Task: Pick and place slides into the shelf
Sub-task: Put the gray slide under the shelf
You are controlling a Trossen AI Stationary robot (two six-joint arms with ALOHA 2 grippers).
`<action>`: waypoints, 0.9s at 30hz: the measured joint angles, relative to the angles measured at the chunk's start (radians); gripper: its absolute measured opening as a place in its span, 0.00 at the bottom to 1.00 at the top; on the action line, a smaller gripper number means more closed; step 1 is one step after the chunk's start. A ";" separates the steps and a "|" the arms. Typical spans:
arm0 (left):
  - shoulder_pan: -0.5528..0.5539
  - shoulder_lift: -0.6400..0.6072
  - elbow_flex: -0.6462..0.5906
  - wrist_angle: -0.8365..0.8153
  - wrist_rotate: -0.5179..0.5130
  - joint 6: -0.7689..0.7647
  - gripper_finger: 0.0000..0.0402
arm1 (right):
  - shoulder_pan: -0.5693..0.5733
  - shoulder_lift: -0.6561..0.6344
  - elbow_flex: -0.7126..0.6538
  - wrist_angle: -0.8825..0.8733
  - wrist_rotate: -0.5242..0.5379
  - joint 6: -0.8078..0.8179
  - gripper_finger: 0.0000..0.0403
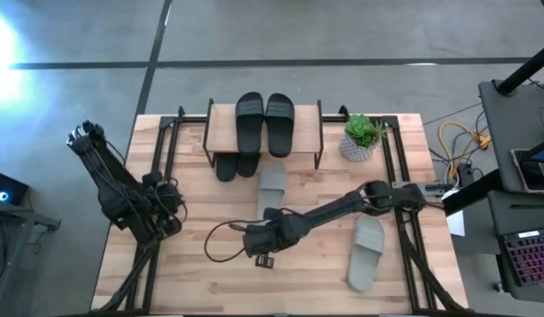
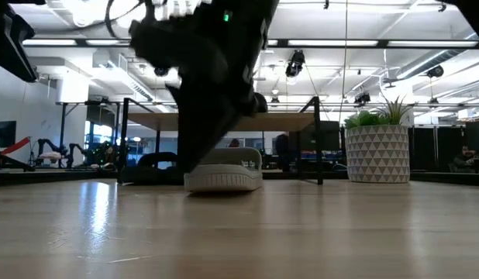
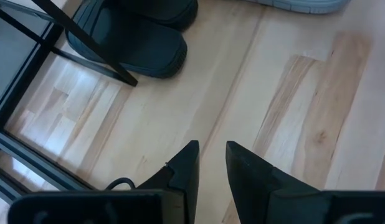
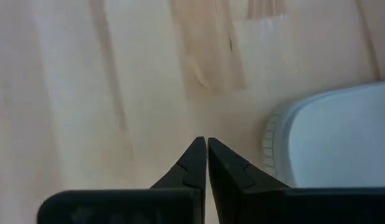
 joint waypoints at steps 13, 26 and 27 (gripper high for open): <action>0.000 0.067 0.000 0.001 0.014 0.000 0.16 | -0.064 0.017 -0.026 -0.047 0.080 -0.074 0.02; 0.000 0.075 0.000 0.001 0.037 0.000 0.16 | -0.146 0.016 -0.049 -0.087 0.125 -0.179 0.02; 0.000 0.075 0.000 0.001 0.037 0.000 0.16 | -0.151 0.016 -0.049 -0.094 0.131 -0.184 0.02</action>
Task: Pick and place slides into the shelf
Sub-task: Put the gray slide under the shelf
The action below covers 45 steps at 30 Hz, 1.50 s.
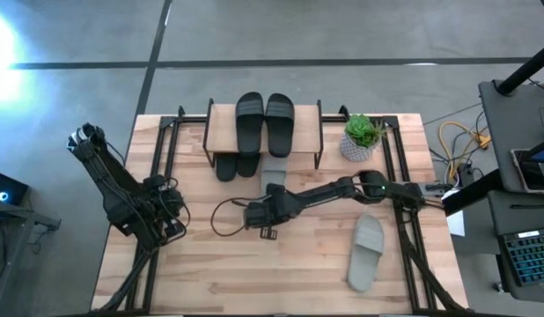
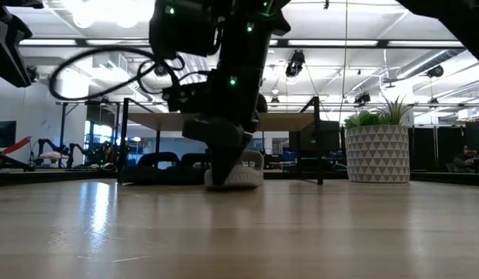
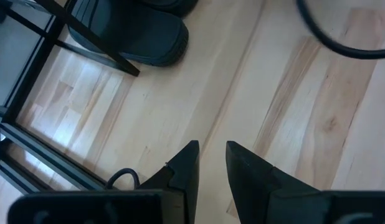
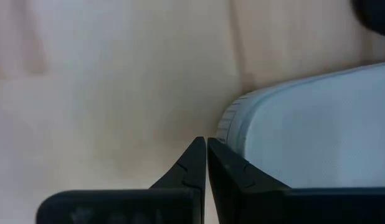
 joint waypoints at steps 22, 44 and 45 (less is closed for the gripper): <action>0.000 0.001 0.000 0.000 -0.004 -0.001 0.16 | -0.181 -0.001 -0.008 -0.009 0.110 -0.102 0.02; 0.000 0.001 -0.001 0.007 -0.024 0.000 0.16 | 0.084 -0.326 -0.136 -0.425 0.075 0.457 0.02; 0.000 0.001 -0.001 0.008 -0.030 0.000 0.16 | 0.106 -0.350 -0.163 -0.450 0.068 0.523 0.02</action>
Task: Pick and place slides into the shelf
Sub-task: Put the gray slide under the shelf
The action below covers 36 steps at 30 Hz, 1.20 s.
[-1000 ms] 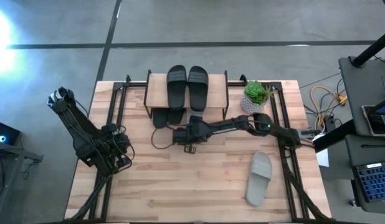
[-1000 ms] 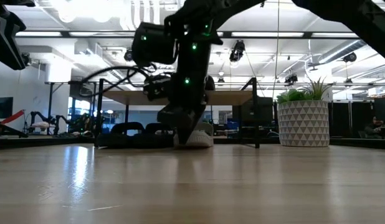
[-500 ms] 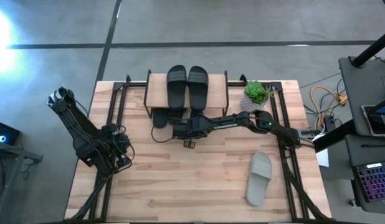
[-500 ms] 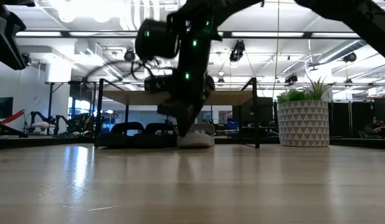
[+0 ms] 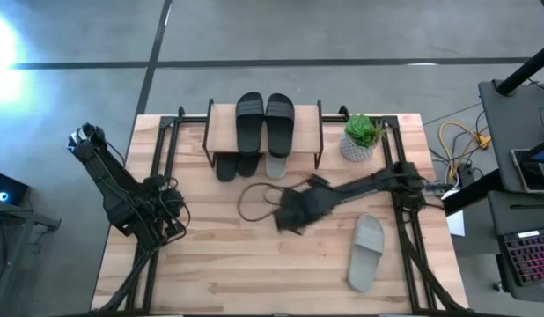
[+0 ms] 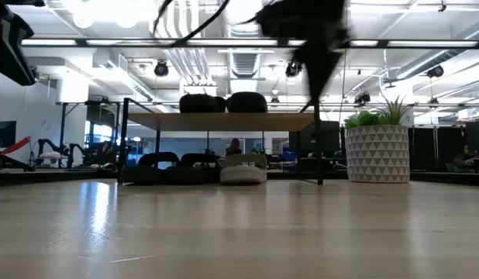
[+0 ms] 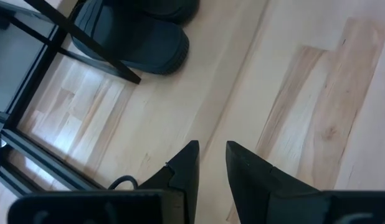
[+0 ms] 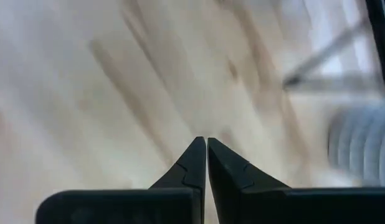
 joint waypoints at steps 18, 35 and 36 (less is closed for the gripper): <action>0.000 0.000 -0.001 0.018 -0.002 0.035 0.16 | 0.415 -0.203 -0.308 -0.158 -0.236 0.564 0.10; 0.000 0.000 -0.001 0.018 -0.028 0.027 0.16 | 0.603 -0.203 -0.447 -0.158 -0.227 0.571 0.52; 0.000 0.000 -0.001 0.018 -0.027 0.026 0.16 | 0.602 -0.203 -0.457 -0.157 -0.227 0.571 0.52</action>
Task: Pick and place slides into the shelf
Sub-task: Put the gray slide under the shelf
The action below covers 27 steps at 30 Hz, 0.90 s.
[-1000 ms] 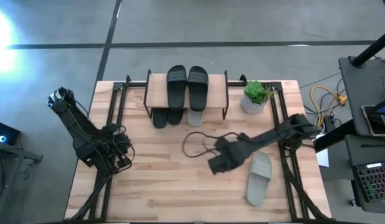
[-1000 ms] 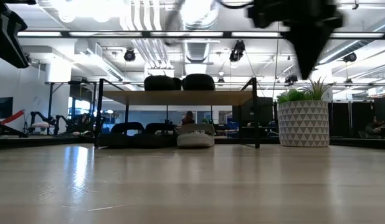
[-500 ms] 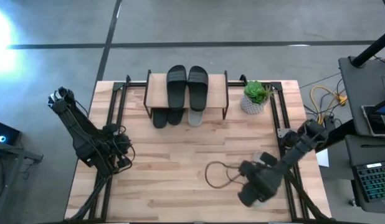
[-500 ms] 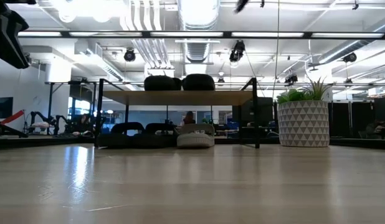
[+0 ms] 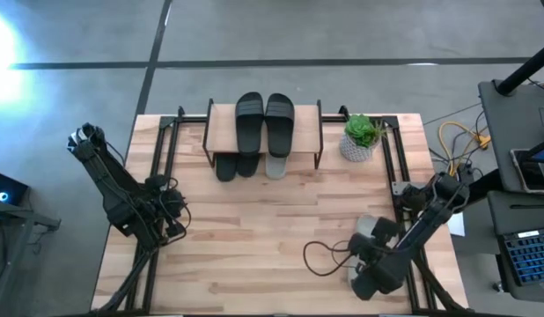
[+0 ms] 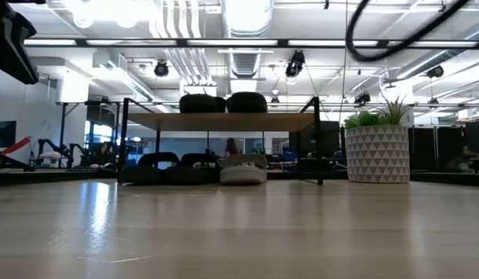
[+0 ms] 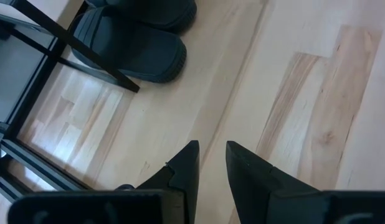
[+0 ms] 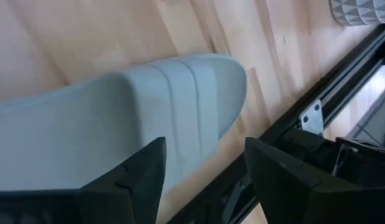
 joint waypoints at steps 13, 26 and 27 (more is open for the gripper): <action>0.002 0.000 0.000 0.000 0.014 -0.001 0.16 | 0.041 0.001 -0.003 0.102 -0.023 0.029 0.53; 0.002 0.000 0.000 -0.001 0.013 -0.001 0.16 | 0.035 0.074 -0.050 0.132 0.003 0.014 0.53; 0.002 0.000 0.000 -0.001 0.013 -0.001 0.16 | 0.035 0.082 -0.056 0.133 0.004 0.014 0.53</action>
